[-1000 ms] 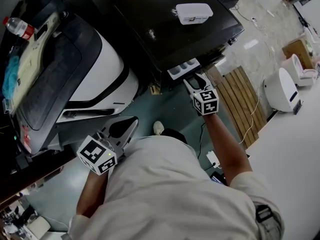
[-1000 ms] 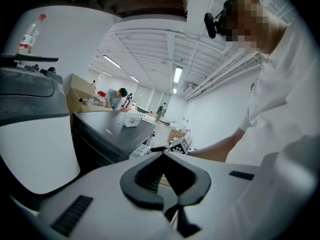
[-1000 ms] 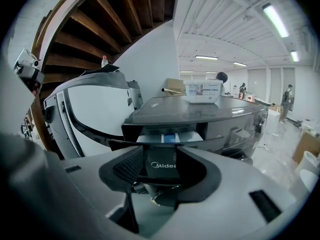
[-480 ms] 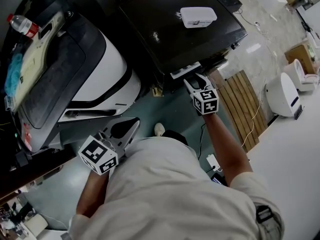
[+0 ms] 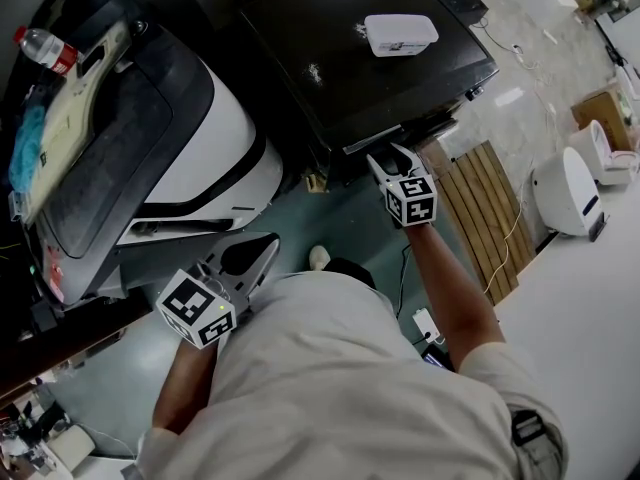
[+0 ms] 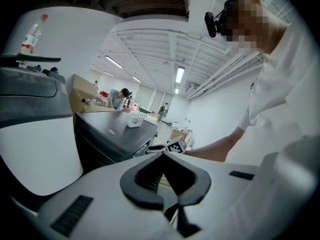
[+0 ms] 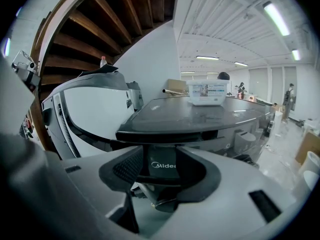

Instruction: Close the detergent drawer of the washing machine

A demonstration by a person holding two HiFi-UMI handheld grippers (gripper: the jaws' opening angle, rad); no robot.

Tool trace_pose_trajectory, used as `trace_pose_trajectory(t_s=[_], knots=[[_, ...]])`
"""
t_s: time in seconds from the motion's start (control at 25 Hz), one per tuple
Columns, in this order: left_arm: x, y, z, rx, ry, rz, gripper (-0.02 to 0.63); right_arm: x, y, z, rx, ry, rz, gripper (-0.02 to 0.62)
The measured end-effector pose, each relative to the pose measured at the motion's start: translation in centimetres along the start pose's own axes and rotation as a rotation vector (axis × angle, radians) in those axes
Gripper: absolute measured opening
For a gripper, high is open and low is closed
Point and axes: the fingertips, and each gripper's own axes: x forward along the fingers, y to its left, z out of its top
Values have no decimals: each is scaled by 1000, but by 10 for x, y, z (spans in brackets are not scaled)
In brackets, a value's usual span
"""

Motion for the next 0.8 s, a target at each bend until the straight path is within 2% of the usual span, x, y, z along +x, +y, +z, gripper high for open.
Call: trace_pose_trajectory(t_s=[0.8], knots=[[10, 16, 5, -6, 13, 7, -5, 16, -2, 9, -6, -19, -11, 207]])
